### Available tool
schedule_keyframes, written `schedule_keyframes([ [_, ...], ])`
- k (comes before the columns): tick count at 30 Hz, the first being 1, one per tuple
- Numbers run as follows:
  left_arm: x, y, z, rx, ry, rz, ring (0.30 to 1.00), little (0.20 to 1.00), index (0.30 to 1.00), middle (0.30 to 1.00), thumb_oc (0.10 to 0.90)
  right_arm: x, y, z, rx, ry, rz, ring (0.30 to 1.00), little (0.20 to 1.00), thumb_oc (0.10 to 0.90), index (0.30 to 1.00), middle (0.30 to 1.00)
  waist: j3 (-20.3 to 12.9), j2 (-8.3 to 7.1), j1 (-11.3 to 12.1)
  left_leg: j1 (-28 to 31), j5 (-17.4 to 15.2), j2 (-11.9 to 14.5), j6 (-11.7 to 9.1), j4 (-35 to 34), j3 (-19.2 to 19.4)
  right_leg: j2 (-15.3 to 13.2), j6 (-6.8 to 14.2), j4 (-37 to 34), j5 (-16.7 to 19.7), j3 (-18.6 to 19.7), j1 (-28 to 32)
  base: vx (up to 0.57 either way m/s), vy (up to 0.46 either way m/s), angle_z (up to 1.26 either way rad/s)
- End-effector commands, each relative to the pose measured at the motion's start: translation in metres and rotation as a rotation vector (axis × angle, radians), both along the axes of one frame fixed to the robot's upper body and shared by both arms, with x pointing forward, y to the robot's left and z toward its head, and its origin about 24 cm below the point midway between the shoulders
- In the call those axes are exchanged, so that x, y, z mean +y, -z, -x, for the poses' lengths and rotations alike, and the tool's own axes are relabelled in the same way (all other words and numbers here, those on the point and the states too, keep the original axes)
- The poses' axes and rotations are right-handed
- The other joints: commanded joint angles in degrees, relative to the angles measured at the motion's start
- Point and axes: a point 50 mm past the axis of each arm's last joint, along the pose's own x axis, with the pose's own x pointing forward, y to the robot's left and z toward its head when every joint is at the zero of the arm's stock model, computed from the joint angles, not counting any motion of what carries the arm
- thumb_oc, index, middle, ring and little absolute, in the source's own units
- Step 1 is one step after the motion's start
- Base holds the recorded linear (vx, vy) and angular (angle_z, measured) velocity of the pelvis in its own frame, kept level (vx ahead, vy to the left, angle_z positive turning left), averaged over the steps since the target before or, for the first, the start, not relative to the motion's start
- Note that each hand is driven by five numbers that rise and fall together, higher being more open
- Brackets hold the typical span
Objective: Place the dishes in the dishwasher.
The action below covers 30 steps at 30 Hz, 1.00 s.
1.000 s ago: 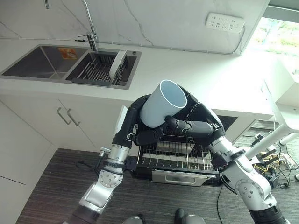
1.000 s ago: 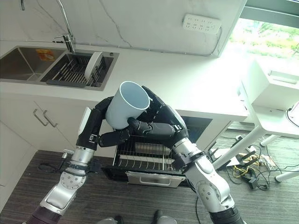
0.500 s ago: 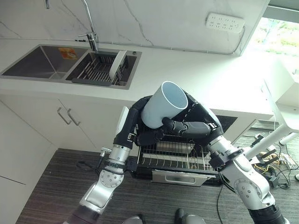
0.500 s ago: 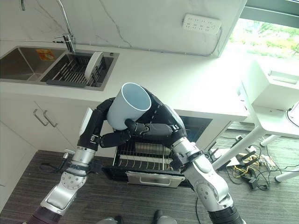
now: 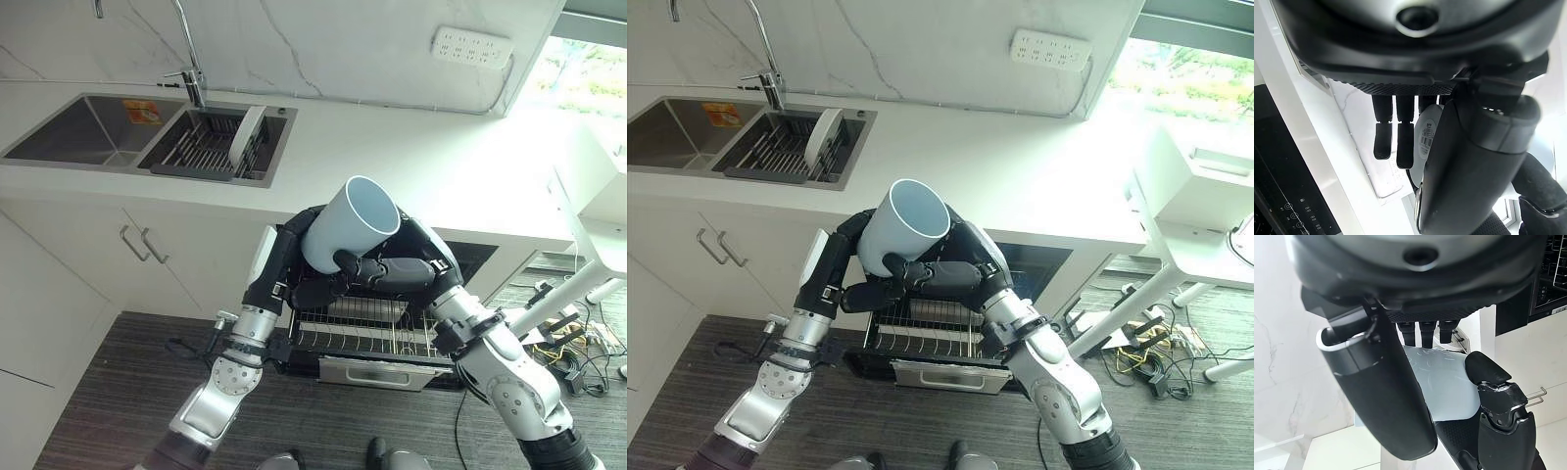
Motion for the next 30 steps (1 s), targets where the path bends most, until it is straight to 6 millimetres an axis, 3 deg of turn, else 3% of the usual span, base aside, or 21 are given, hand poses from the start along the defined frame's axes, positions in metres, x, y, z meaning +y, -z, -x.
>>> schedule_keyframes([
  [1, -0.028, -0.048, 0.000, -0.242, 0.165, 0.044, 0.300, 0.300, 0.300, 0.300, 0.400, 0.014, -0.061, 0.005, -0.293, -0.073, -0.148, 0.900, 0.900, 0.800, 0.900, 0.900, -4.13, -0.39, 0.85, 2.99, -7.07, 2.06, -2.76, -1.57, -3.85, -2.97, 6.19, 1.46, -7.73, 2.10, 3.27, 0.00, 0.000, 0.00],
  [23, -0.042, -0.043, 0.004, -0.214, 0.250, 0.025, 0.300, 0.300, 0.300, 0.300, 0.400, 0.017, -0.066, 0.007, -0.299, -0.077, -0.219, 0.900, 0.900, 0.800, 0.900, 0.900, -4.04, -0.33, 0.84, 2.95, -7.09, 1.97, -2.56, -1.57, -3.76, -2.91, 6.11, 1.46, -7.74, 2.10, 3.22, 0.00, 0.000, 0.00],
  [24, -0.044, -0.043, 0.004, -0.212, 0.255, 0.023, 0.300, 0.300, 0.300, 0.300, 0.400, 0.017, -0.067, 0.007, -0.303, -0.071, -0.227, 0.540, 0.540, 0.560, 0.540, 0.540, -4.03, -0.30, 0.78, 2.92, -7.08, 1.98, -2.57, -1.57, -3.73, -2.90, 6.10, 1.46, -7.74, 2.13, 3.19, 0.00, 0.000, 0.00],
  [25, -0.044, -0.043, 0.004, -0.212, 0.257, 0.021, 0.300, 0.300, 0.300, 0.300, 0.400, 0.017, -0.067, 0.007, -0.308, -0.066, -0.231, 0.300, 0.300, 0.400, 0.300, 0.300, -3.99, -0.28, 0.77, 2.90, -7.07, 1.96, -2.55, -1.57, -3.73, -2.90, 6.10, 1.46, -7.72, 2.14, 3.17, 0.00, 0.000, 0.00],
  [30, -0.045, -0.042, 0.005, -0.210, 0.263, 0.019, 0.300, 0.300, 0.300, 0.300, 0.400, 0.016, -0.069, 0.008, -0.332, -0.055, -0.239, 0.300, 0.300, 0.400, 0.300, 0.300, -3.88, -0.16, 0.76, 2.86, -7.06, 1.95, -2.53, -1.57, -3.68, -3.01, 6.13, 1.46, -7.69, 2.10, 3.10, 0.00, 0.000, 0.00],
])
